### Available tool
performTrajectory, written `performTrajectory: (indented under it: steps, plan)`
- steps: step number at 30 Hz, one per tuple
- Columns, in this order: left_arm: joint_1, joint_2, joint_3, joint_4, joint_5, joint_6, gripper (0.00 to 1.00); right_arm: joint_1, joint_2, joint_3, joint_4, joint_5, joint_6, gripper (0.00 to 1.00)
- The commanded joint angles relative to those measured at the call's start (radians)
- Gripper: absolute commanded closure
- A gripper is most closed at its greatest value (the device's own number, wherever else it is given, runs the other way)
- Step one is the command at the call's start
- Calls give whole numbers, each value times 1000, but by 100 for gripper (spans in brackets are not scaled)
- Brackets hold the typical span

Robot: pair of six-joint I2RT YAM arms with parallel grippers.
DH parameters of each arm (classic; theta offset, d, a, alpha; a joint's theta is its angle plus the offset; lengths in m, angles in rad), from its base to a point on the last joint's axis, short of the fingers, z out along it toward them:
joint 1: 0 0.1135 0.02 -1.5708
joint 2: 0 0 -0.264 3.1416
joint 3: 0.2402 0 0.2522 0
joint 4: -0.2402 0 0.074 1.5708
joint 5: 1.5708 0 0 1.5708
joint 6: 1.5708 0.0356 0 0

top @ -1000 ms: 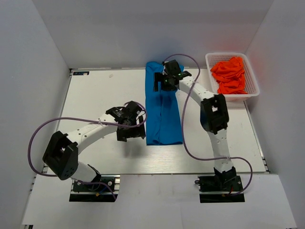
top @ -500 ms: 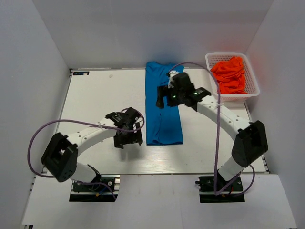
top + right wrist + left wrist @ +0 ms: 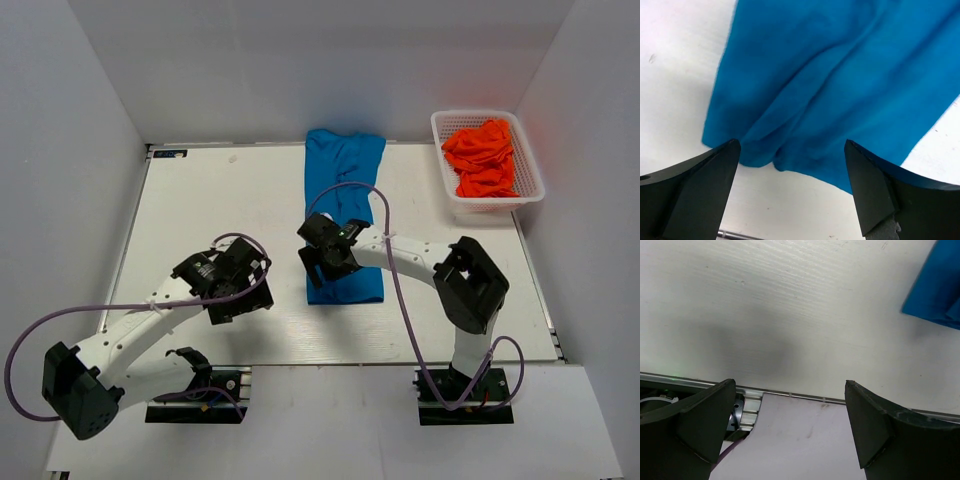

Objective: Fold and stack the t-shirts
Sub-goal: Rotate the tshirt 90 degrees

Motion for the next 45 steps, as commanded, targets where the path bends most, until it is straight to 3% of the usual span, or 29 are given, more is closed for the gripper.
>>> performTrajectory:
  steps: [1,6,13,20,26,32,35,45]
  plan:
    - [2,13,4,-16,-22,-21,0,-1,-37,-48,-2,77,77,10]
    - [2,34,4,-16,-13,-21,0,-1,-44,-118,83,-3,83,10]
    - [2,25,-6,4,-1,-30,0,-7,-84,-124,12,157,156,10]
    - [2,77,-6,54,21,-12,0,-33,-258,-280,83,194,222,10]
    - [2,117,14,73,30,10,0,-65,-247,-343,83,153,238,10]
    - [2,148,43,84,39,28,0,-22,-336,-274,286,-54,35,10]
    - [2,125,34,93,39,28,0,-16,-276,-201,270,-67,-40,10]
    - [2,74,6,73,21,17,0,48,4,26,43,167,-17,10]
